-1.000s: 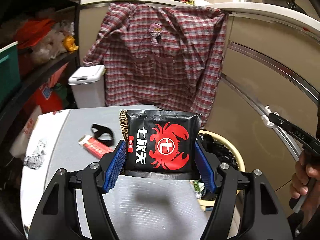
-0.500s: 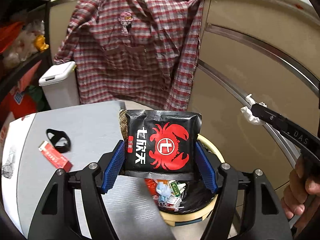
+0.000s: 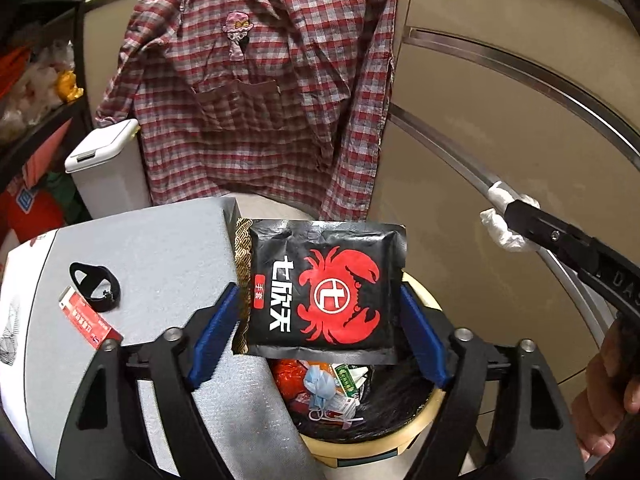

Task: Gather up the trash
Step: 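Open the right tool and the left tool to drop tissue and packet into the bin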

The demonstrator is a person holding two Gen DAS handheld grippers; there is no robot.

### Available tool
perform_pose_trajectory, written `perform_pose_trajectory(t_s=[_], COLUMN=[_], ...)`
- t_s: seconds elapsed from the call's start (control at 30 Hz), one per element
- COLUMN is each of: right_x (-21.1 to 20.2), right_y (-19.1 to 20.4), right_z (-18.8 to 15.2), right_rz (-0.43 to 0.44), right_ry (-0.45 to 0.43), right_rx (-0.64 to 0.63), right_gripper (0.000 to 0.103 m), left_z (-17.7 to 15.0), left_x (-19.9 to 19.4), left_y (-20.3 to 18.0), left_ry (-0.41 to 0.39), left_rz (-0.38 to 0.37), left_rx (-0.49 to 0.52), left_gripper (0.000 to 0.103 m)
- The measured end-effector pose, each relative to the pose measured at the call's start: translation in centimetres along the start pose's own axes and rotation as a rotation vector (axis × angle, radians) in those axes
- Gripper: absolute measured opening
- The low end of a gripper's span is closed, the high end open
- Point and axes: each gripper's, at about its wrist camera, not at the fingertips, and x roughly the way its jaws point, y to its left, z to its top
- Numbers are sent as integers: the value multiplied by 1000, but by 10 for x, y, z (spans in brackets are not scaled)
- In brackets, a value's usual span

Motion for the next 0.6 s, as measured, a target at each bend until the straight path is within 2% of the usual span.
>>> perform_pose_trajectory(t_s=[0.03,0.07,0.6], right_x=[0,-1,-5], right_y=[-1,-3,-12], right_z=[0,0,2], right_rz=[-2,-3,-2], right_ry=[-3,-5,-14], right_rx=[5,10,50], right_gripper=[41,42,43], left_z=[0,1,1], left_x=[0,1,4], left_y=[0,1,3], left_ry=[0,1,24], left_rz=[3,4,2], left_rx=[-1,-4,-30], left_gripper=[78,78,86])
